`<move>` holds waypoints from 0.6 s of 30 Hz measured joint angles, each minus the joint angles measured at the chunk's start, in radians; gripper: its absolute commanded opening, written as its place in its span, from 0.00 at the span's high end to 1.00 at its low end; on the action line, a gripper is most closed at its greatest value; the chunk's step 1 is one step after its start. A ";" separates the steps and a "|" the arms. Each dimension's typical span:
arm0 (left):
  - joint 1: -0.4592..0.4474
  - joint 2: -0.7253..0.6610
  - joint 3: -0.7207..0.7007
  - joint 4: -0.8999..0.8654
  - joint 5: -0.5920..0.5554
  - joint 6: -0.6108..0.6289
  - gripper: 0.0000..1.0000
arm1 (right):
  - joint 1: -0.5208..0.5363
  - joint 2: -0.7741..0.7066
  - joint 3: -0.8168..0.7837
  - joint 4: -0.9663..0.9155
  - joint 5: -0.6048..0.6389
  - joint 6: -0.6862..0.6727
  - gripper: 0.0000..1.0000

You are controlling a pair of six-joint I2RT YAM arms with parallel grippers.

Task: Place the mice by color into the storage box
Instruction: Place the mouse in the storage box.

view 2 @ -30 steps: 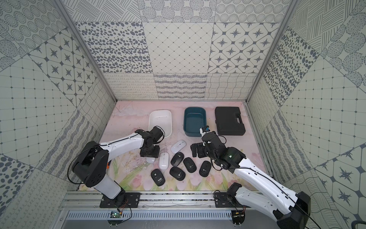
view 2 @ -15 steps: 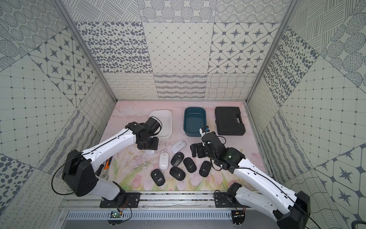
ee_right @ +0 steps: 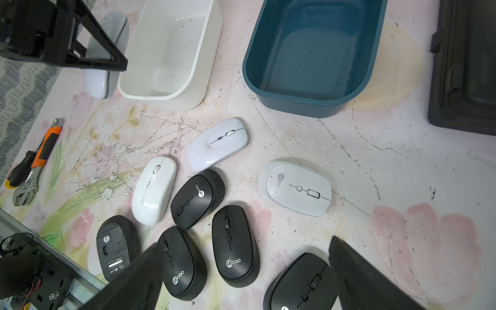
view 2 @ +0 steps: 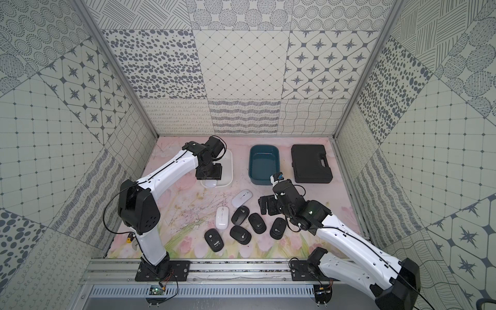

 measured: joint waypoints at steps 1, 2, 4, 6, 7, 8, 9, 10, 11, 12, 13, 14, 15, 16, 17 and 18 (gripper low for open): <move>0.008 0.026 0.026 0.001 -0.001 0.003 0.55 | 0.000 0.004 0.000 -0.008 0.002 0.007 0.01; 0.015 0.047 0.048 0.001 -0.002 0.007 0.55 | 0.000 0.008 0.000 -0.017 0.003 0.015 0.01; 0.026 0.093 0.093 0.001 -0.006 0.016 0.54 | 0.000 0.016 0.000 -0.039 0.006 0.036 0.01; 0.034 0.134 0.127 0.003 -0.011 0.024 0.54 | -0.001 0.026 0.000 -0.061 0.012 0.064 0.01; 0.036 0.150 0.138 0.004 -0.012 0.027 0.54 | -0.002 0.032 0.000 -0.075 0.014 0.083 0.01; 0.040 0.169 0.151 0.005 -0.012 0.031 0.54 | -0.005 0.040 -0.001 -0.091 0.014 0.104 0.01; 0.043 0.189 0.163 0.006 -0.012 0.034 0.53 | -0.009 0.050 -0.002 -0.107 0.014 0.126 0.01; 0.048 0.209 0.173 0.007 -0.012 0.038 0.53 | -0.013 0.060 -0.003 -0.122 0.012 0.146 0.01; 0.053 0.229 0.181 0.011 -0.012 0.041 0.53 | -0.019 0.073 -0.006 -0.144 0.009 0.165 0.01; 0.057 0.243 0.185 0.015 -0.012 0.042 0.53 | -0.024 0.085 -0.007 -0.165 0.006 0.182 0.01; 0.061 0.258 0.185 0.024 -0.012 0.046 0.52 | -0.027 0.097 -0.009 -0.187 0.002 0.198 0.01; 0.066 0.272 0.185 0.031 -0.012 0.048 0.53 | -0.031 0.105 -0.011 -0.206 -0.005 0.212 0.01; 0.070 0.282 0.183 0.038 -0.012 0.050 0.55 | -0.032 0.111 -0.013 -0.224 -0.010 0.227 0.01; 0.074 0.291 0.181 0.046 -0.011 0.053 0.55 | -0.034 0.115 -0.016 -0.239 -0.016 0.238 0.01; 0.076 0.297 0.178 0.055 -0.011 0.055 0.55 | -0.034 0.116 -0.020 -0.251 -0.024 0.251 0.01; 0.080 0.304 0.174 0.064 -0.010 0.057 0.55 | -0.034 0.116 -0.026 -0.262 -0.031 0.261 0.01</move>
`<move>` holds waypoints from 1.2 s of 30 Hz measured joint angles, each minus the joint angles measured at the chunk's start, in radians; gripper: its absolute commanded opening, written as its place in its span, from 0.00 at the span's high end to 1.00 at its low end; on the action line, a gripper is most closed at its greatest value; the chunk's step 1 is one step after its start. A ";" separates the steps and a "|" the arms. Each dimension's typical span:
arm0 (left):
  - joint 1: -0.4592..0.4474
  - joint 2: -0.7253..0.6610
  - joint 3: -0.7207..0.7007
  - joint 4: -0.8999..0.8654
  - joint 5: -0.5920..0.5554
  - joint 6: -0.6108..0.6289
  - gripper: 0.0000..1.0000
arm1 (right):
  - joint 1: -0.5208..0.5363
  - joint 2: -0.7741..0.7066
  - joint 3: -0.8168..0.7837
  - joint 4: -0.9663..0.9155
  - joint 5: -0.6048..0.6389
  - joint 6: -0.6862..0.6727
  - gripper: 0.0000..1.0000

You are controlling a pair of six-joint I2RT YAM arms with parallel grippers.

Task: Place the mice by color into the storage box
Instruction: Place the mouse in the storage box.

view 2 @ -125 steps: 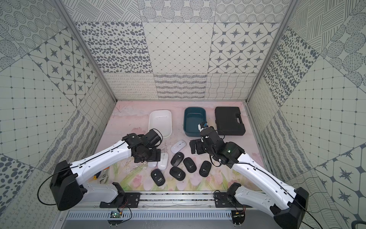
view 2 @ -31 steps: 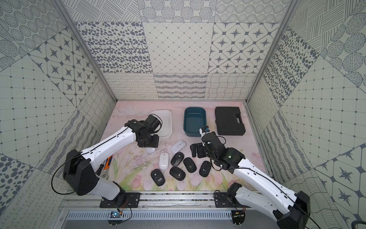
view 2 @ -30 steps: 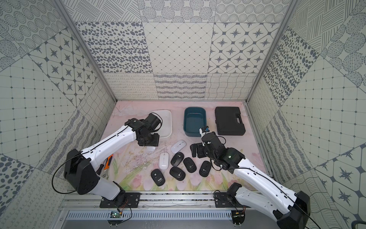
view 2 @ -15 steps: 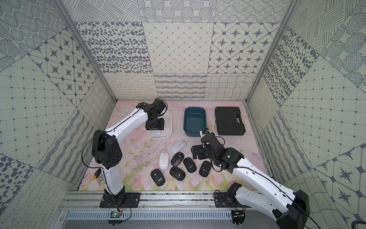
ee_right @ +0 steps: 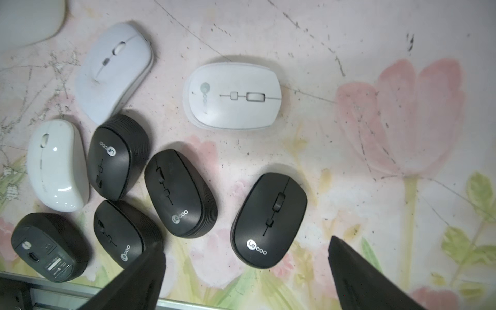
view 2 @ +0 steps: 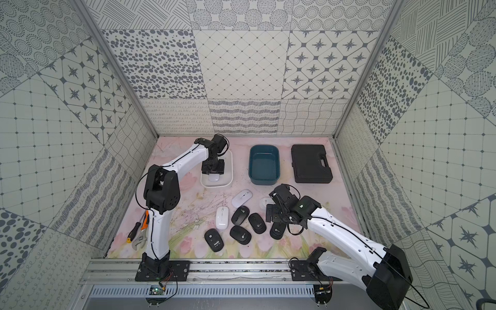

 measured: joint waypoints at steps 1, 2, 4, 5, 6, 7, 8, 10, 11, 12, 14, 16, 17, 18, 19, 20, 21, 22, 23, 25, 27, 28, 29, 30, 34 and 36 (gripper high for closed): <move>0.003 0.005 -0.006 0.011 0.002 0.002 0.53 | 0.000 -0.001 -0.006 -0.008 -0.005 0.012 0.01; 0.007 0.010 -0.013 0.021 0.005 0.003 0.51 | 0.000 -0.001 -0.014 -0.014 -0.010 0.022 0.01; 0.012 0.019 -0.021 0.039 0.013 0.007 0.43 | 0.000 -0.002 -0.035 -0.026 -0.026 0.045 0.01; 0.014 0.023 -0.025 0.046 0.016 0.009 0.38 | 0.000 -0.002 -0.043 -0.030 -0.034 0.053 0.01; 0.016 0.025 -0.028 0.053 0.021 0.010 0.36 | 0.000 -0.002 -0.052 -0.033 -0.044 0.064 0.01; 0.017 0.026 -0.032 0.060 0.023 0.011 0.35 | 0.000 -0.001 -0.059 -0.035 -0.051 0.073 0.01; 0.018 0.026 -0.034 0.066 0.027 0.014 0.33 | 0.000 -0.001 -0.066 -0.038 -0.062 0.081 0.01; 0.019 0.026 -0.038 0.079 0.029 0.017 0.27 | 0.000 0.000 -0.078 -0.041 -0.073 0.100 0.01; 0.019 0.026 -0.041 0.085 0.032 0.018 0.26 | 0.000 0.000 -0.082 -0.042 -0.076 0.108 0.01; 0.019 0.026 -0.045 0.091 0.034 0.018 0.25 | 0.000 0.001 -0.086 -0.041 -0.079 0.118 0.01; 0.019 0.026 -0.052 0.101 0.039 0.019 0.24 | 0.000 0.006 -0.091 -0.036 -0.086 0.134 0.01; 0.019 0.026 -0.058 0.108 0.046 0.020 0.24 | 0.000 0.019 -0.097 -0.025 -0.095 0.150 0.01; 0.019 0.026 -0.060 0.112 0.047 0.021 0.24 | 0.000 0.028 -0.099 -0.018 -0.098 0.155 0.01; 0.019 0.026 -0.061 0.116 0.050 0.022 0.24 | 0.000 0.040 -0.102 -0.009 -0.103 0.159 0.01; 0.019 0.026 -0.061 0.118 0.051 0.023 0.23 | 0.000 0.048 -0.105 -0.001 -0.106 0.164 0.01; 0.019 0.026 -0.061 0.120 0.052 0.024 0.23 | 0.000 0.055 -0.109 0.006 -0.109 0.169 0.01; 0.019 0.025 -0.061 0.121 0.054 0.024 0.22 | 0.000 0.061 -0.111 0.009 -0.110 0.173 0.01; 0.019 0.022 -0.061 0.122 0.055 0.025 0.21 | 0.000 0.063 -0.113 0.013 -0.111 0.175 0.01; 0.019 0.019 -0.062 0.123 0.055 0.024 0.21 | 0.000 0.063 -0.113 0.016 -0.112 0.177 0.01; 0.019 0.002 -0.062 0.123 0.058 0.024 0.19 | 0.000 0.067 -0.114 0.025 -0.113 0.179 0.01; 0.019 -0.024 -0.060 0.122 0.064 0.022 0.17 | 0.000 0.073 -0.116 0.033 -0.113 0.183 0.01; 0.019 -0.037 -0.059 0.122 0.065 0.020 0.16 | 0.000 0.078 -0.116 0.036 -0.113 0.186 0.01; 0.019 -0.055 -0.058 0.121 0.068 0.017 0.15 | 0.000 0.081 -0.117 0.037 -0.113 0.190 0.01; 0.019 -0.073 -0.058 0.119 0.072 0.015 0.14 | 0.000 0.085 -0.117 0.037 -0.112 0.195 0.01; 0.019 -0.146 -0.058 0.115 0.079 0.005 0.10 | 0.000 0.089 -0.117 0.039 -0.105 0.210 0.01; 0.019 -0.187 -0.064 0.114 0.081 -0.006 0.10 | 0.000 0.095 -0.117 0.040 -0.100 0.221 0.01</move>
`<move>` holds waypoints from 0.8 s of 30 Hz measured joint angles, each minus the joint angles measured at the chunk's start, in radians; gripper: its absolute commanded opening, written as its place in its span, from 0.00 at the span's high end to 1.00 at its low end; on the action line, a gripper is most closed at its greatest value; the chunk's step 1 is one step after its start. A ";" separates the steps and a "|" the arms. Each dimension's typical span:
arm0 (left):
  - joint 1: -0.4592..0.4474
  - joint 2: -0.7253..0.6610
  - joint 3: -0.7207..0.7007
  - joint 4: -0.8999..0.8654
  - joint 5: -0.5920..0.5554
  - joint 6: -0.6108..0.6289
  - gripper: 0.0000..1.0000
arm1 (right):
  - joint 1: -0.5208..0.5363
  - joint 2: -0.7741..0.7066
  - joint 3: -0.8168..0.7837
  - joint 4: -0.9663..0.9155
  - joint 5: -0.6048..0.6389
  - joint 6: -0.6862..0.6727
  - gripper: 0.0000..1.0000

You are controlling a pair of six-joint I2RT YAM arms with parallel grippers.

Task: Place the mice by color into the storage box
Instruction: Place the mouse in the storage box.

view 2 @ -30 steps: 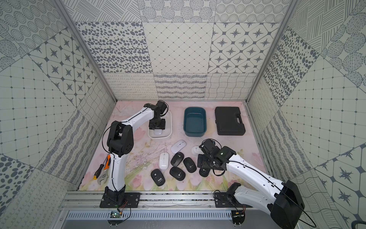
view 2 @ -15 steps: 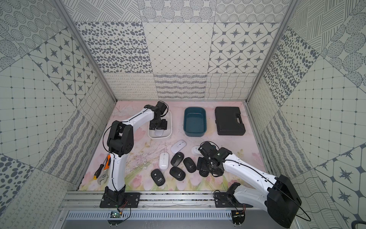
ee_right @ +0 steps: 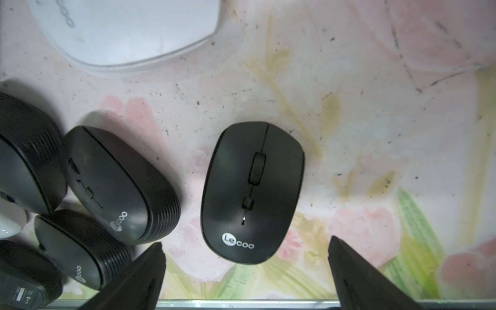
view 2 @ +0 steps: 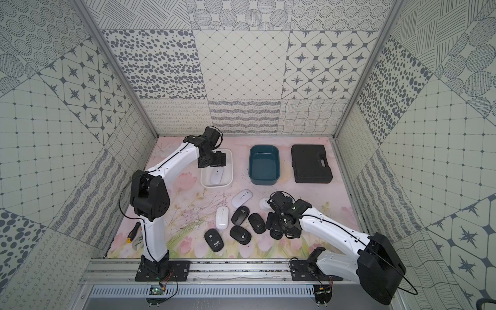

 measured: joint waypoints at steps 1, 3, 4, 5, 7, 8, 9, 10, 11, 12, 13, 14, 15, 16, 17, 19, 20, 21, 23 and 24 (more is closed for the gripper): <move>0.000 -0.024 -0.008 -0.001 0.001 -0.003 0.10 | 0.000 0.005 0.000 0.000 0.003 0.003 0.01; -0.005 -0.078 -0.030 -0.003 0.002 -0.011 0.10 | 0.000 0.019 0.000 0.000 0.008 0.009 0.01; -0.009 -0.108 -0.043 -0.005 0.003 -0.012 0.10 | 0.000 0.026 0.000 0.000 0.010 0.012 0.01; -0.016 -0.145 -0.059 -0.005 0.003 -0.015 0.10 | 0.000 0.032 0.000 0.000 0.015 0.016 0.01; -0.035 -0.210 -0.091 -0.005 0.008 -0.023 0.10 | 0.000 0.039 0.000 0.001 0.023 0.024 0.01; -0.047 -0.242 -0.109 -0.005 0.010 -0.027 0.10 | 0.000 0.042 0.000 0.002 0.029 0.028 0.01; -0.059 -0.275 -0.130 -0.006 0.012 -0.031 0.10 | 0.000 0.047 0.000 0.006 0.034 0.033 0.01; -0.069 -0.302 -0.147 -0.006 0.015 -0.034 0.10 | 0.000 0.053 0.000 0.011 0.038 0.035 0.01; -0.081 -0.335 -0.169 -0.006 0.019 -0.038 0.10 | 0.000 0.063 0.000 0.019 0.042 0.039 0.01; -0.092 -0.368 -0.195 -0.005 0.024 -0.044 0.10 | 0.000 0.077 0.000 0.027 0.044 0.041 0.01; -0.100 -0.399 -0.220 -0.006 0.027 -0.050 0.10 | 0.000 0.095 0.000 0.035 0.044 0.042 0.01; -0.109 -0.429 -0.245 -0.006 0.031 -0.056 0.10 | 0.000 0.118 0.001 0.046 0.044 0.043 0.01; -0.114 -0.452 -0.266 -0.006 0.035 -0.061 0.10 | 0.000 0.138 0.004 0.053 0.044 0.043 0.01; -0.119 -0.479 -0.290 -0.006 0.037 -0.068 0.10 | 0.000 0.160 0.009 0.057 0.045 0.044 0.01; -0.124 -0.505 -0.315 -0.005 0.042 -0.075 0.10 | 0.000 0.176 0.012 0.063 0.045 0.046 0.01; -0.130 -0.552 -0.358 -0.006 0.048 -0.089 0.10 | 0.000 0.195 0.014 0.078 0.050 0.049 0.02; -0.132 -0.570 -0.376 -0.006 0.051 -0.093 0.10 | 0.000 0.196 0.014 0.082 0.052 0.052 0.04; -0.134 -0.583 -0.388 -0.006 0.051 -0.098 0.10 | 0.000 0.197 0.014 0.086 0.053 0.053 0.06; -0.136 -0.604 -0.410 -0.006 0.053 -0.108 0.10 | 0.000 0.197 0.014 0.092 0.055 0.060 0.10; -0.136 -0.611 -0.420 -0.007 0.053 -0.111 0.10 | 0.000 0.198 0.014 0.094 0.055 0.061 0.13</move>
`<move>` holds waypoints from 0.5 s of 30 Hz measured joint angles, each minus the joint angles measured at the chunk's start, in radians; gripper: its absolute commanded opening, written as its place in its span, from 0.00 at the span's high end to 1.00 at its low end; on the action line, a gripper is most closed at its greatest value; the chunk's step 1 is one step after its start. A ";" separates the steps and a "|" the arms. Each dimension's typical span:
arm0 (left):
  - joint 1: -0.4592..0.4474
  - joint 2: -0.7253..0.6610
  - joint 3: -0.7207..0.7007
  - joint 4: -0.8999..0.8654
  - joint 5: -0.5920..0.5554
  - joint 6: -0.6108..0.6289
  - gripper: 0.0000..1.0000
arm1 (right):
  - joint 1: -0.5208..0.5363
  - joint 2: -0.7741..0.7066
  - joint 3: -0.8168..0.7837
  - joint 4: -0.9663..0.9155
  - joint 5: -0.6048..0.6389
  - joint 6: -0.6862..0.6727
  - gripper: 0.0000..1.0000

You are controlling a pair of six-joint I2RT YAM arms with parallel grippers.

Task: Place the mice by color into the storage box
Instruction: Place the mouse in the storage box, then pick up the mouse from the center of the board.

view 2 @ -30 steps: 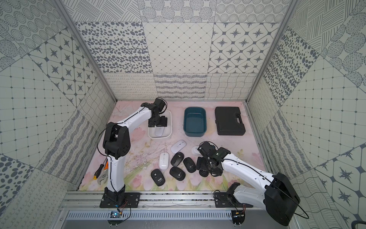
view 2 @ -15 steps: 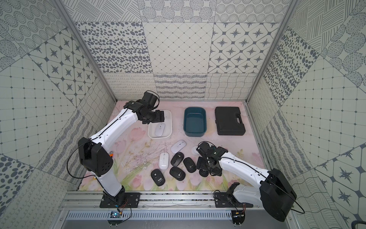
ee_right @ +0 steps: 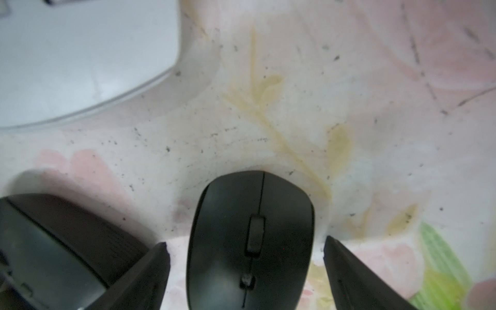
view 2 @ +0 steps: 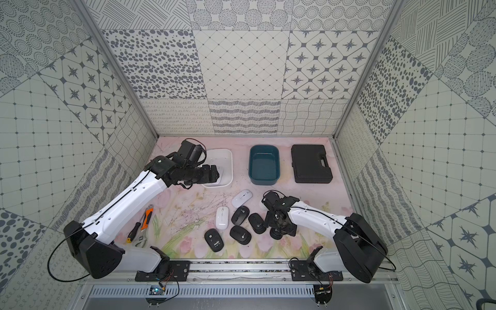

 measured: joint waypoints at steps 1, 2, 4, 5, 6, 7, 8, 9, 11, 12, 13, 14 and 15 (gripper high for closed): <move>0.000 -0.006 -0.008 0.000 0.001 -0.004 0.10 | 0.000 0.000 0.000 0.002 0.000 0.002 0.17; 0.000 -0.011 -0.017 0.000 0.002 -0.006 0.10 | 0.000 0.001 0.000 0.005 0.000 0.001 0.18; 0.000 -0.018 -0.033 0.000 0.002 -0.013 0.10 | 0.000 0.001 0.000 0.010 0.001 0.005 0.21; 0.000 -0.023 -0.041 0.001 0.003 -0.018 0.10 | 0.000 0.000 0.000 0.012 0.001 0.003 0.21; 0.000 -0.026 -0.048 0.002 0.004 -0.023 0.10 | 0.000 0.000 0.000 0.013 0.001 0.003 0.23; 0.000 -0.030 -0.055 0.002 0.005 -0.024 0.10 | 0.000 0.000 0.000 0.014 0.001 0.003 0.26; 0.000 -0.033 -0.060 0.002 0.005 -0.026 0.10 | 0.000 0.000 0.000 0.014 0.001 0.003 0.29; 0.000 -0.034 -0.064 0.002 0.005 -0.027 0.10 | 0.000 0.000 0.000 0.014 0.002 0.001 0.30; 0.000 -0.037 -0.072 0.003 0.005 -0.030 0.10 | 0.000 0.000 -0.001 0.014 0.003 -0.002 0.32; 0.000 -0.038 -0.075 0.003 0.005 -0.030 0.09 | 0.000 0.000 -0.001 0.014 0.003 -0.003 0.34; 0.000 -0.039 -0.079 0.004 0.005 -0.030 0.09 | 0.000 0.000 -0.001 0.014 0.003 -0.005 0.36; 0.000 -0.041 -0.083 0.004 0.005 -0.031 0.09 | 0.000 0.000 -0.001 0.013 0.004 -0.008 0.38; 0.000 -0.043 -0.087 0.004 0.005 -0.031 0.09 | 0.000 0.000 -0.001 0.013 0.005 -0.009 0.39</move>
